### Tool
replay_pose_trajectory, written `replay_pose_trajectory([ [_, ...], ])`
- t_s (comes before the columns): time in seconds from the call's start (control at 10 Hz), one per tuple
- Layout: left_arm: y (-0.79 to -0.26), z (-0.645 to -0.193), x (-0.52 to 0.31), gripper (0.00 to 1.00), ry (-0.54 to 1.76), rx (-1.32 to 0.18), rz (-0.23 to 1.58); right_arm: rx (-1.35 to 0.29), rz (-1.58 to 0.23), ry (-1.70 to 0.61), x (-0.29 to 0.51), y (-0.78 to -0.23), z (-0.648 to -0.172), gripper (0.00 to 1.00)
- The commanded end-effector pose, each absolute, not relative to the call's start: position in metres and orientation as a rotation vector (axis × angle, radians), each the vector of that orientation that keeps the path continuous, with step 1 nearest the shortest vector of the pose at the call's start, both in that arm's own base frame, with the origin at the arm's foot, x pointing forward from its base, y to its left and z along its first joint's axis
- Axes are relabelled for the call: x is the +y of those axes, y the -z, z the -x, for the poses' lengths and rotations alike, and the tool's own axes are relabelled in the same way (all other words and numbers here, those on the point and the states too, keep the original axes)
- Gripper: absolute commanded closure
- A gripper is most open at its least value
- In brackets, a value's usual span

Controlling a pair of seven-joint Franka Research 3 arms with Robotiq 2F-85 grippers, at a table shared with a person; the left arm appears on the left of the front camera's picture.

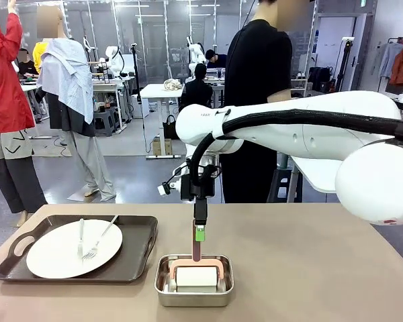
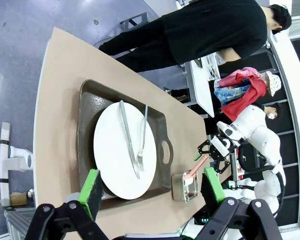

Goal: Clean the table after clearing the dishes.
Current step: When the left (or right) Handle tray is removed, use the left hand (or right hand) to clean the left (or right) side of the table with the Lint Roller.

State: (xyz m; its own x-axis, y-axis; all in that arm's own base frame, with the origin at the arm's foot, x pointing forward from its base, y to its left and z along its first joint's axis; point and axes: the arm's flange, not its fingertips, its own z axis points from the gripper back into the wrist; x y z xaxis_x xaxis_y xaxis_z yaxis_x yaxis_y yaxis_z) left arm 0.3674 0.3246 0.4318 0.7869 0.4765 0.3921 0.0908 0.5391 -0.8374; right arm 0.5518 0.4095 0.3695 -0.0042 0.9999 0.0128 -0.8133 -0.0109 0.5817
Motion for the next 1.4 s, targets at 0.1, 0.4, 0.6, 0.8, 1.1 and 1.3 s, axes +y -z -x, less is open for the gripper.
replay_pose_trajectory([
  [0.1, -0.434, -0.366, 0.328, 0.0, -0.244, -0.648, 1.001, 0.489, -0.48, -1.51, 0.424, -0.377, -0.565, 0.29],
  [0.4, -0.434, -0.366, 0.328, 0.0, -0.244, -0.648, 1.001, 0.481, -0.486, -1.506, 0.43, -0.378, -0.569, 0.58],
  [0.6, -0.434, -0.366, 0.328, 0.0, -0.244, -0.648, 1.001, 0.485, -0.483, -1.508, 0.431, -0.378, -0.57, 0.77],
  [0.8, -0.434, -0.366, 0.328, 0.0, -0.244, -0.648, 1.001, 0.498, -0.481, -1.503, 0.431, -0.378, -0.568, 0.96],
  [1.1, -0.434, -0.366, 0.328, 0.0, -0.244, -0.648, 1.001, 0.484, -0.47, -1.487, 0.429, -0.39, -0.565, 1.0],
  [1.3, -0.434, -0.366, 0.328, 0.0, -0.244, -0.648, 1.001, 0.463, -0.414, -1.417, 0.42, -0.406, -0.558, 0.98],
])
